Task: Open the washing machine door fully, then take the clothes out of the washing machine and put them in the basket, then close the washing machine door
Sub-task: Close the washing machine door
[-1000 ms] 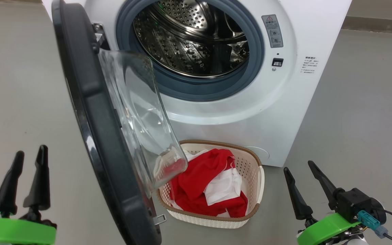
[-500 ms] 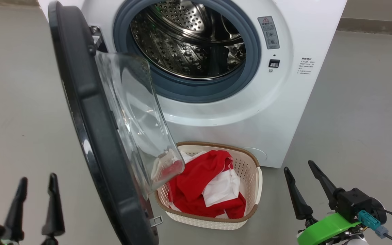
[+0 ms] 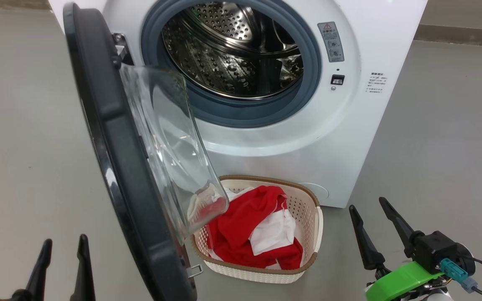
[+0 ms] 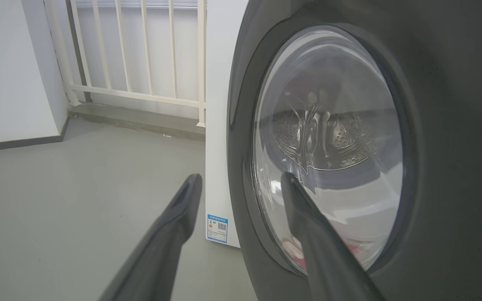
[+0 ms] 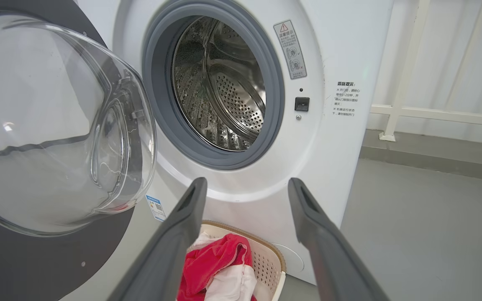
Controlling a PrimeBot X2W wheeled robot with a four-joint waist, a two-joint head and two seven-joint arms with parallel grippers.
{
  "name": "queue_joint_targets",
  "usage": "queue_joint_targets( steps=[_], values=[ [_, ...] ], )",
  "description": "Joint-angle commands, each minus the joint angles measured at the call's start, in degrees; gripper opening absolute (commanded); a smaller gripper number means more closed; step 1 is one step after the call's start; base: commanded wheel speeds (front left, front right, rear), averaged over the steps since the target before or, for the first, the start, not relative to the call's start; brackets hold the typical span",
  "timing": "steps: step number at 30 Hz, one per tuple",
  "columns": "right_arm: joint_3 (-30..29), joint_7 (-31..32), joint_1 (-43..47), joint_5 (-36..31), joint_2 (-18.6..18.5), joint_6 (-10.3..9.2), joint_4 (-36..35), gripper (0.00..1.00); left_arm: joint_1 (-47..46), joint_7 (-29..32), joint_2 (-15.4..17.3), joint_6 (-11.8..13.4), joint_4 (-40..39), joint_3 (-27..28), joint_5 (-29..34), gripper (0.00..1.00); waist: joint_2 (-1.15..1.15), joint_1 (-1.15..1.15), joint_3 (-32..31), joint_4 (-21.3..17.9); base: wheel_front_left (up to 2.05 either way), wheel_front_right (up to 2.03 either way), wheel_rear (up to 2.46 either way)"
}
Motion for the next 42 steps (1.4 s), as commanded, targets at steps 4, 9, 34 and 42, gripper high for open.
queue_joint_targets(
  steps=[4, 9, 34, 42],
  values=[
    [1.0, -0.4, -1.8, 0.1, -0.4, 0.36, -1.4, 1.0, -0.3, -0.7, -0.1, -0.2, -1.1, 2.1, 2.1, 1.0, 0.0, 0.0, 0.0, 0.2, 0.0, 0.0, 0.0],
    [1.2, -0.4, -1.8, 0.0, -0.4, 0.36, -1.3, 1.0, 0.0, -0.7, -0.8, -0.6, -0.6, 2.2, 3.6, 1.0, 0.0, 0.0, -0.2, 0.3, 0.0, 0.0, 0.0],
    [1.7, -0.4, -1.9, -0.7, -0.4, 0.36, -1.1, 1.0, -2.7, 0.6, -3.9, -2.9, -2.2, 3.0, 1.2, 0.0, 0.0, 0.0, 0.4, 0.7, 0.0, 0.0, 0.0],
    [2.0, -0.4, -2.4, -1.2, -0.4, 0.36, -1.3, 1.0, -7.9, 11.3, -6.3, -4.0, -7.7, 8.4, -27.4, 0.0, 0.0, 0.0, 0.8, 0.3, 0.0, 0.0, 0.0]
  ],
)
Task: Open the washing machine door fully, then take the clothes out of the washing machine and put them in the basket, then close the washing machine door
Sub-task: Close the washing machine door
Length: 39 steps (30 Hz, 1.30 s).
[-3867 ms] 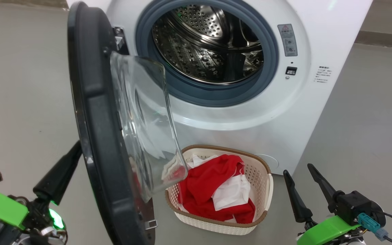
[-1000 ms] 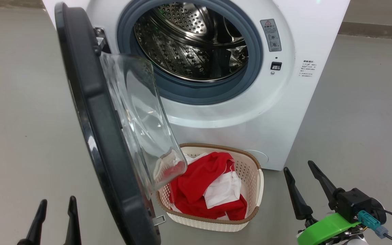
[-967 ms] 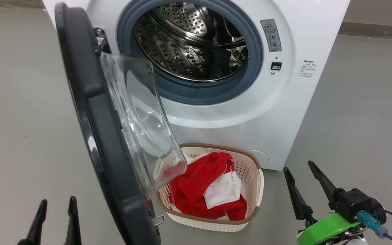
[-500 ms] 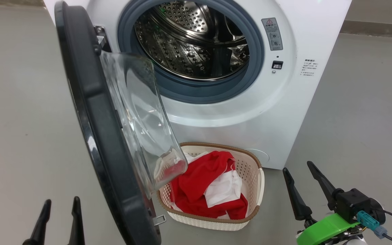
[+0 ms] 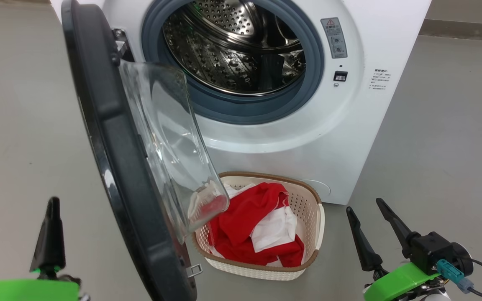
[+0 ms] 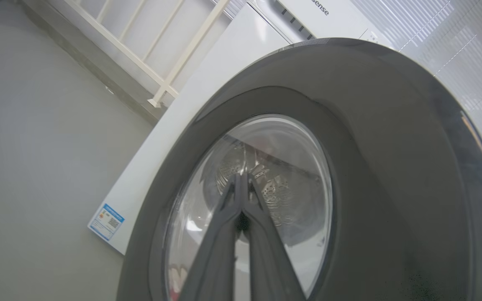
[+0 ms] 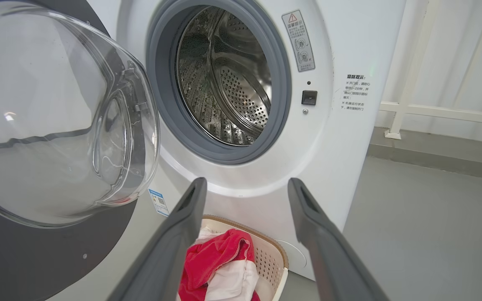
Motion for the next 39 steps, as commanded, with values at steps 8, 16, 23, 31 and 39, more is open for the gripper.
queue_joint_targets(
  steps=[8, 16, 23, 31, 39],
  values=[
    [1.5, -0.4, -2.5, -0.1, -0.4, 0.36, -1.6, 1.0, -6.2, 20.0, 0.4, 10.2, -9.9, 6.4, -36.2, 0.0, 0.0, 0.0, 0.3, -0.9, 0.0, 0.0, 0.0],
    [1.6, -0.4, -3.3, 0.0, -0.4, 0.36, -1.8, 1.0, -7.2, 28.4, 0.9, 18.8, -17.2, 9.4, -48.3, 0.0, 0.0, 0.0, 1.9, -2.3, 0.0, 0.0, 0.0],
    [1.7, -0.4, -4.3, -0.3, -0.4, 0.36, -1.9, 1.0, -7.0, 29.5, 0.8, 20.2, -19.3, 7.7, -50.0, 0.0, 0.0, 0.0, 3.1, -4.1, 0.0, 0.0, 0.0],
    [1.6, -0.4, -4.9, -0.1, -0.4, 0.36, -2.0, 1.0, -7.3, 29.2, 0.6, 21.1, -21.3, 6.3, -51.9, 0.0, 0.0, 0.0, 4.3, -7.0, 0.0, 0.0, 0.0],
    [1.5, -0.4, -5.5, 0.1, -0.4, 0.36, -2.0, 1.0, -8.2, 28.3, 0.5, 20.8, -21.0, 5.0, -52.0, 0.0, 0.0, 0.0, 5.5, -9.7, 0.0, 0.0, 0.0]
  ],
)
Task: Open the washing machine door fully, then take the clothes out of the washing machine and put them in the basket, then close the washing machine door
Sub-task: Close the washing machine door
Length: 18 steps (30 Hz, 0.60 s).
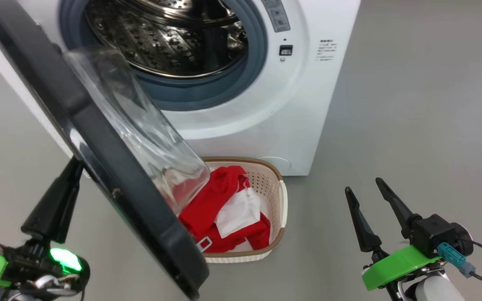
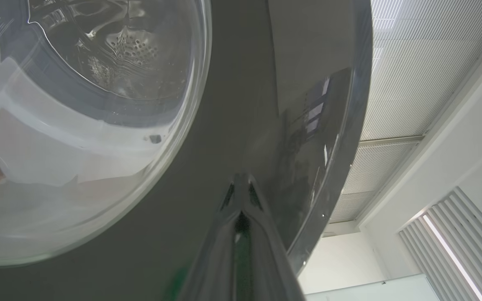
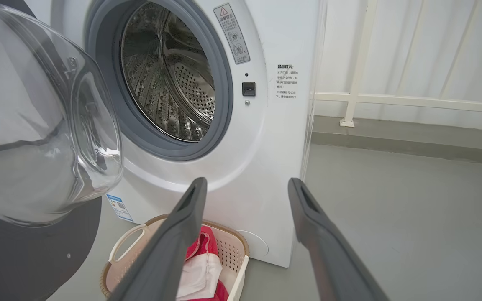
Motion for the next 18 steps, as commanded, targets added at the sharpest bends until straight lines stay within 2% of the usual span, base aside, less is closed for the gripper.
queue_joint_targets(
  steps=[1, 7, 18],
  values=[
    [1.3, -0.4, -1.9, 0.0, -0.2, 0.36, -1.5, 1.0, -2.8, 0.1, 0.8, -0.3, -1.4, 1.0, -0.7, 0.0, 0.0, 0.0, 0.7, -1.2, 0.0, 0.0, 0.0],
    [1.3, -0.4, -2.3, -0.2, -0.2, 0.36, -1.6, 1.0, -5.0, -1.7, 0.7, -1.1, -0.3, 0.7, -4.0, 0.0, 0.0, 0.0, 1.5, -3.5, 0.0, 0.0, 0.0],
    [1.4, -0.4, -2.7, 0.0, -0.2, 0.36, -1.6, 1.0, -9.4, -5.1, 0.6, -2.6, 4.6, -1.3, -3.3, 0.0, 0.0, 0.0, 2.6, -7.8, 0.0, 0.0, 0.0]
  ],
)
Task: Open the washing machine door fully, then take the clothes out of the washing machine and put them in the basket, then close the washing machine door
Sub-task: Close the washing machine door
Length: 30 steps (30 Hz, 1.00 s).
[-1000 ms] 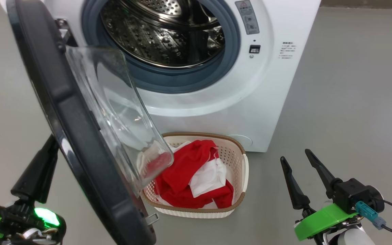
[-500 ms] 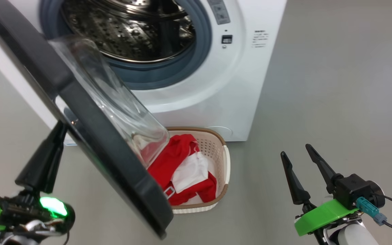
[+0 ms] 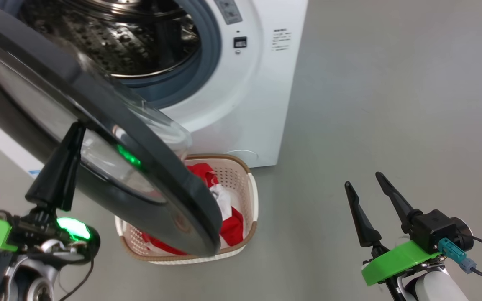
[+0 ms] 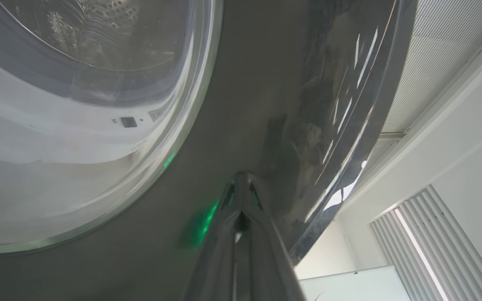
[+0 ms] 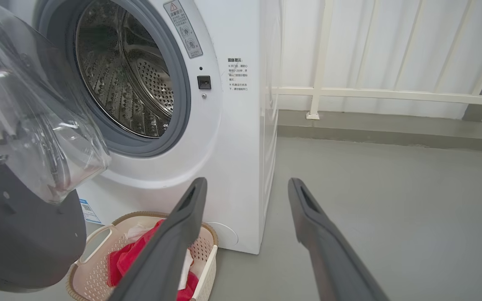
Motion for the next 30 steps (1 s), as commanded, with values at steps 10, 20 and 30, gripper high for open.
queue_joint_targets(
  steps=[10, 20, 30],
  values=[
    [1.2, -0.4, -1.7, 0.4, -0.2, 0.36, -1.6, 1.0, -8.8, -3.3, 1.0, -2.4, 5.2, -0.1, 3.7, 0.0, 0.0, 0.0, 2.5, -4.7, 0.0, 0.0, 0.0],
    [1.3, -0.4, -2.7, 0.4, -0.2, 0.36, -1.8, 1.0, -17.8, -6.8, 1.7, -4.4, 14.8, -0.3, 6.9, 0.0, 0.0, 0.0, 4.3, -6.9, 0.0, 0.0, 0.0],
    [1.0, -0.4, -3.2, 0.6, -0.2, 0.36, -2.0, 1.0, -26.0, -9.1, 2.6, -7.2, 23.9, 0.8, 8.0, 0.0, 0.0, 0.0, 5.9, -9.3, 0.0, 0.0, 0.0]
  ],
)
